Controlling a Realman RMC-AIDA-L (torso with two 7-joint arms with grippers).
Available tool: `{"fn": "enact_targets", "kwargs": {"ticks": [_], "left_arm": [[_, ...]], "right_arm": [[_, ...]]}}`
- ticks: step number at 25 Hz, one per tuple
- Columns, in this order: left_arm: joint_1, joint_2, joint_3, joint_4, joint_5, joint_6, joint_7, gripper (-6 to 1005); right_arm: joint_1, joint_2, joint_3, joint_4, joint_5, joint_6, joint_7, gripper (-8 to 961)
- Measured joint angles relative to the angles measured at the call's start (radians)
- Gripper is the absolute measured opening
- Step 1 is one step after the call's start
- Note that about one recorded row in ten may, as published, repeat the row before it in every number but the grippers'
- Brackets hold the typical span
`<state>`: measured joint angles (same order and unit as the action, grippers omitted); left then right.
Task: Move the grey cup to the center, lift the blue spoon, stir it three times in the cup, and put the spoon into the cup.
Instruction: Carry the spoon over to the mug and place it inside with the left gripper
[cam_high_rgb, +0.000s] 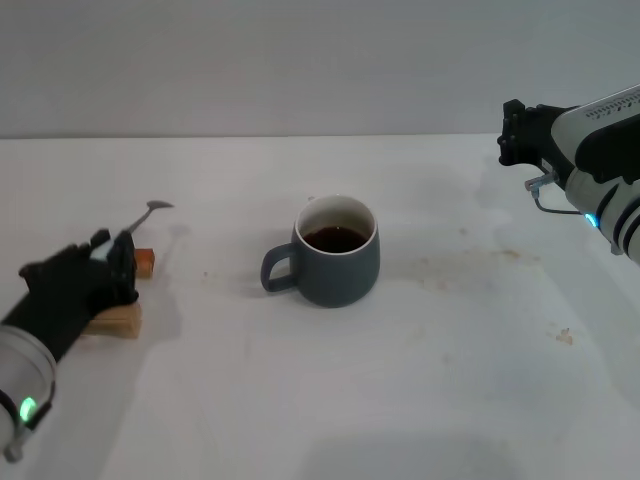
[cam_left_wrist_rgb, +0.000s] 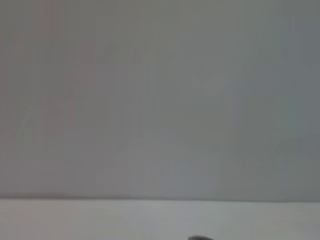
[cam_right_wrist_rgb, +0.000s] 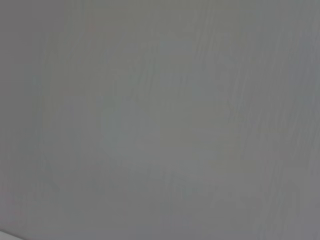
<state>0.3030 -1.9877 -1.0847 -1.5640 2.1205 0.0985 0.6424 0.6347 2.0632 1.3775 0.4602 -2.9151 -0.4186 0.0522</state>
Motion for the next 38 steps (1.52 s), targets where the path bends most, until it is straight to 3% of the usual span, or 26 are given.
{"fn": "enact_targets", "kwargs": {"ticks": [2, 5, 8, 13, 24, 38], "left_arm": [[0.006, -0.002, -0.019, -0.024, 0.000, -0.030, 0.008, 182], [0.027, -0.009, -0.132, -0.162, 0.001, -0.212, 0.037, 182], [0.026, -0.014, -0.190, -0.228, 0.005, -0.313, 0.043, 182], [0.009, -0.070, -0.314, -0.365, 0.105, -0.544, 0.043, 182], [-0.048, -0.073, -0.374, -0.418, 0.141, -0.652, 0.029, 165], [-0.062, -0.074, -0.389, -0.429, 0.141, -0.664, 0.031, 147]], "right_arm": [[0.000, 0.000, 0.000, 0.000, 0.000, 0.000, 0.000, -1], [0.000, 0.000, 0.000, -0.001, 0.001, 0.000, 0.000, -1], [0.000, 0.000, 0.006, -0.001, 0.001, 0.000, 0.000, -1], [-0.004, 0.000, 0.033, -0.002, -0.001, 0.000, 0.000, 0], [-0.011, 0.003, 0.039, -0.005, 0.002, -0.001, 0.000, 0], [-0.010, 0.005, 0.040, -0.005, 0.004, -0.003, 0.004, 0]]}}
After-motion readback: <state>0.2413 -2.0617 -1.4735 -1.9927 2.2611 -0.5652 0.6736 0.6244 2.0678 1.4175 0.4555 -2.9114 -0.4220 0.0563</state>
